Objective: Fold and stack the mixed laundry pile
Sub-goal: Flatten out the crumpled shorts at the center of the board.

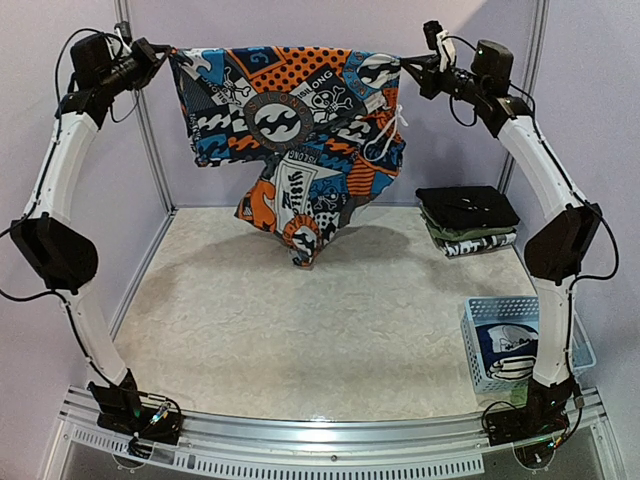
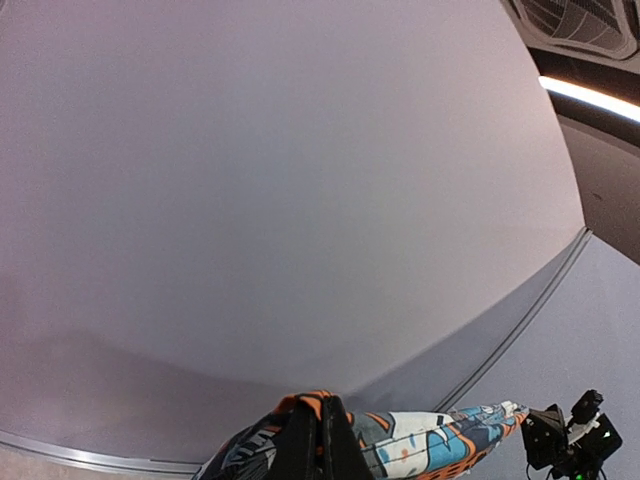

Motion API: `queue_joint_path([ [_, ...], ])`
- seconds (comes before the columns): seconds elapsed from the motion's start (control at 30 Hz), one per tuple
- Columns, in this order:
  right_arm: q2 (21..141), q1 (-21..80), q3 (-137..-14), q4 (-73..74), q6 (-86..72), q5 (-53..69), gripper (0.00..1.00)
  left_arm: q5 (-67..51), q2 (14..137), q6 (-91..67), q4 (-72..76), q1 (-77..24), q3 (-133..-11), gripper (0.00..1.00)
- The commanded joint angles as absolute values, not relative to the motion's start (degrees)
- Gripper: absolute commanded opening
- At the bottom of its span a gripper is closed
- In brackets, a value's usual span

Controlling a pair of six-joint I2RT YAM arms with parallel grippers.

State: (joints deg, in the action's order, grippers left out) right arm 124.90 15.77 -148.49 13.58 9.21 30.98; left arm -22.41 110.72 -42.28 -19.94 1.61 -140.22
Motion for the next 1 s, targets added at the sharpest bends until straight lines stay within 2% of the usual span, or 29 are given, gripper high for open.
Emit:
queue_joint_path([
  [0.0, 120.17, 13.71, -147.97, 16.35, 9.65, 33.13, 0.00, -21.86, 103.90, -40.75, -18.91, 2.80, -138.33, 0.00],
  [0.1, 114.10, 13.71, -138.42, 21.29, 11.88, 35.54, 0.00, -23.99, 97.43, -37.13, -23.43, 0.64, -130.80, 0.00],
  [0.27, 101.82, 13.75, -115.94, 28.91, 18.24, 38.68, 0.00, -23.55, 81.23, -31.66, -28.31, -4.32, -106.84, 0.00],
  [0.4, 94.62, 13.72, -107.88, 33.66, 19.64, 39.09, 0.00, -23.38, 71.08, -31.32, -31.98, -4.64, -94.47, 0.00],
  [0.63, 90.43, 13.67, -112.62, 39.98, 16.48, 43.82, 0.00, -20.75, 64.94, -30.18, -36.60, -5.17, -94.14, 0.00],
  [0.77, 93.54, 13.67, -117.58, 36.68, 10.80, 45.38, 0.00, -20.61, 67.68, -31.89, -33.59, -5.12, -96.75, 0.00],
  [0.97, 101.21, 13.72, -117.89, 32.35, 9.35, 43.83, 0.00, -16.34, 75.63, -28.44, -31.22, -4.61, -95.16, 0.00],
])
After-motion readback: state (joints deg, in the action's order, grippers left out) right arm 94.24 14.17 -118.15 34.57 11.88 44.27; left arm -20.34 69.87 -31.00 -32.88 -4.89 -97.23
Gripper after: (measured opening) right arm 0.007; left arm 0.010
